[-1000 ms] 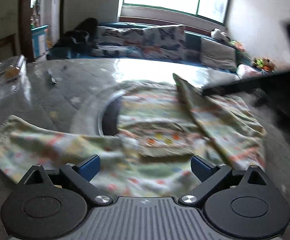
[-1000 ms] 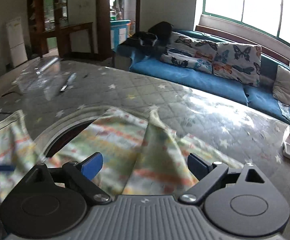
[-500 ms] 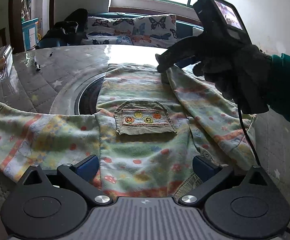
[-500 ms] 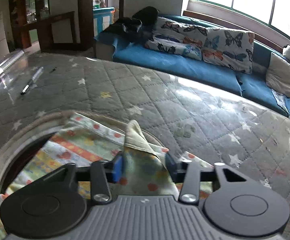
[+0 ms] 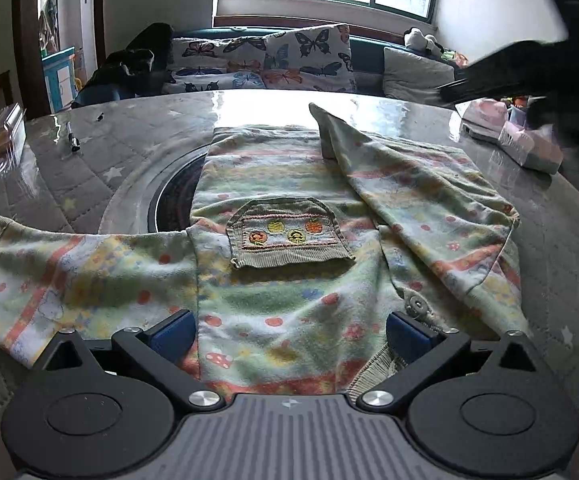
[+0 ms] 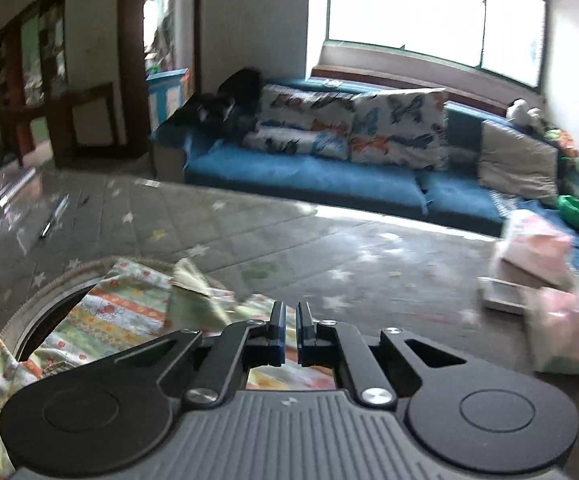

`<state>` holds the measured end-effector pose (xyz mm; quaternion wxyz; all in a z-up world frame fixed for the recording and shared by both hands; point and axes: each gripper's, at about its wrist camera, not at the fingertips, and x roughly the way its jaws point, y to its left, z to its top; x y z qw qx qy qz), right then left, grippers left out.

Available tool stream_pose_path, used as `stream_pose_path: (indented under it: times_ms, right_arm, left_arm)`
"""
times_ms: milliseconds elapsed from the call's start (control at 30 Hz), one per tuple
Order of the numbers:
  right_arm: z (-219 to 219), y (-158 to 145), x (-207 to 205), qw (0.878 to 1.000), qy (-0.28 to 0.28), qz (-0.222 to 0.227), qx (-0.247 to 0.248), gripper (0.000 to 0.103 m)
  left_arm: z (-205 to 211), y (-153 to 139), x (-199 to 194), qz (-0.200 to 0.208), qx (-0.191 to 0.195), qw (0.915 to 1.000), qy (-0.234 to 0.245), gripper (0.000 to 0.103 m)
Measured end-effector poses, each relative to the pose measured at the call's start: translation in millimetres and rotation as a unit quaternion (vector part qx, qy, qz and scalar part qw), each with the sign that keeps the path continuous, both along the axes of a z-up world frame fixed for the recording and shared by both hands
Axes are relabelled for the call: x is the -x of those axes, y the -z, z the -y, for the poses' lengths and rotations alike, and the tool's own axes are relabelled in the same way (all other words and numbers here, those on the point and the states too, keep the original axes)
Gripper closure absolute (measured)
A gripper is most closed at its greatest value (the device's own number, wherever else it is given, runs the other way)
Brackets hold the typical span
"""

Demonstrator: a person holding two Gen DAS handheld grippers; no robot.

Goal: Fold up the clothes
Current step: 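Grasp the sleeve edge with the right gripper and lift it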

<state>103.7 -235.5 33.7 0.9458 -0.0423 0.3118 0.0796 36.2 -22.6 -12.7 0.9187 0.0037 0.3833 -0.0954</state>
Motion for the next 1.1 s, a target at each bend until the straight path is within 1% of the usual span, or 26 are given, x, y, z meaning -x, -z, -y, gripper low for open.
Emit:
stream_pose_path:
  times_ms: [100, 133, 200, 233, 267, 333, 433, 467, 500, 567, 633, 667, 733, 800, 833, 900, 933, 967, 1033, 1100]
  right_arm:
    - [11.2, -5.2, 8.6, 1.000, 0.001, -0.002, 0.001, 0.098]
    - [14.9, -7.0, 11.5, 1.000, 0.001, -0.003, 0.002, 0.095]
    - [15.6, -5.9, 11.1, 1.000, -0.004, -0.007, -0.002, 0.094]
    - [11.6, -2.0, 7.2, 1.000, -0.011, -0.014, -0.012, 0.090]
    - [6.4, 1.3, 3.3, 0.999, -0.018, -0.019, -0.018, 0.082]
    - [-8.3, 7.9, -3.7, 0.999, -0.032, -0.023, -0.022, 0.071]
    - [-33.4, 16.8, -18.0, 0.998, -0.056, -0.032, -0.022, 0.066]
    - [-42.1, 19.5, -23.5, 0.997, -0.063, -0.035, -0.021, 0.061]
    - [-49.8, 21.6, -29.5, 0.997, -0.068, -0.036, -0.017, 0.059]
    - [-64.6, 27.0, -42.3, 0.996, -0.075, -0.040, -0.007, 0.054]
    - [-81.2, 33.9, -56.7, 0.996, -0.083, -0.044, 0.005, 0.052]
    - [-88.9, 37.5, -64.1, 0.995, -0.085, -0.047, 0.010, 0.049]
    - [-98.9, 46.3, -78.3, 0.995, -0.080, -0.055, 0.020, 0.047]
    - [-105.9, 55.7, -89.2, 0.995, -0.074, -0.066, 0.032, 0.047]
    - [-108.0, 60.2, -92.7, 0.994, -0.070, -0.071, 0.041, 0.051]
    - [-109.5, 65.6, -96.0, 0.993, -0.065, -0.078, 0.054, 0.065]
    - [-106.7, 66.2, -94.5, 0.993, -0.062, -0.079, 0.056, 0.078]
    - [-103.8, 66.7, -93.0, 0.993, -0.059, -0.079, 0.058, 0.084]
    - [-97.8, 63.0, -87.0, 0.994, -0.055, -0.073, 0.062, 0.092]
    - [-91.7, 55.9, -77.6, 0.995, -0.053, -0.061, 0.061, 0.096]
  left_arm:
    - [2.1, 1.6, -1.3, 0.002, -0.011, 0.9999, 0.000, 0.000]
    - [3.2, 1.8, -2.0, 0.001, -0.013, 0.9999, -0.002, 0.000]
    - [5.0, 2.6, -2.6, 0.002, -0.016, 0.9998, -0.006, 0.000]
    - [5.8, 2.8, -2.9, 0.002, -0.018, 0.9998, -0.008, 0.000]
    - [6.5, 3.2, -3.2, 0.002, -0.020, 0.9998, -0.009, 0.000]
    - [7.4, 3.4, -3.2, 0.002, -0.023, 0.9997, -0.010, 0.000]
    - [8.9, 3.7, -3.3, 0.002, -0.027, 0.9996, -0.010, 0.000]
    - [9.4, 3.9, -3.6, 0.002, -0.028, 0.9995, -0.011, 0.000]
    - [9.8, 4.2, -3.8, 0.002, -0.029, 0.9995, -0.011, 0.000]
    - [10.6, 4.8, -4.3, 0.003, -0.030, 0.9995, -0.013, 0.000]
    - [11.3, 4.9, -5.1, 0.001, -0.030, 0.9994, -0.014, 0.000]
    - [11.6, 4.9, -5.6, 0.000, -0.031, 0.9994, -0.015, 0.000]
    - [12.1, 5.2, -6.6, -0.001, -0.033, 0.9993, -0.015, 0.000]
    - [12.6, 5.5, -7.5, -0.002, -0.034, 0.9993, -0.015, 0.000]
    - [12.6, 5.5, -7.7, -0.003, -0.035, 0.9993, -0.015, 0.000]
    - [12.6, 5.7, -8.3, -0.004, -0.035, 0.9993, -0.016, 0.000]
    - [12.6, 5.8, -8.5, -0.004, -0.035, 0.9992, -0.016, 0.000]
    - [12.5, 5.8, -8.8, -0.005, -0.036, 0.9992, -0.016, 0.000]
    - [12.6, 5.9, -9.2, -0.005, -0.036, 0.9992, -0.016, 0.000]
    - [12.8, 5.6, -9.1, -0.005, -0.036, 0.9992, -0.016, 0.000]
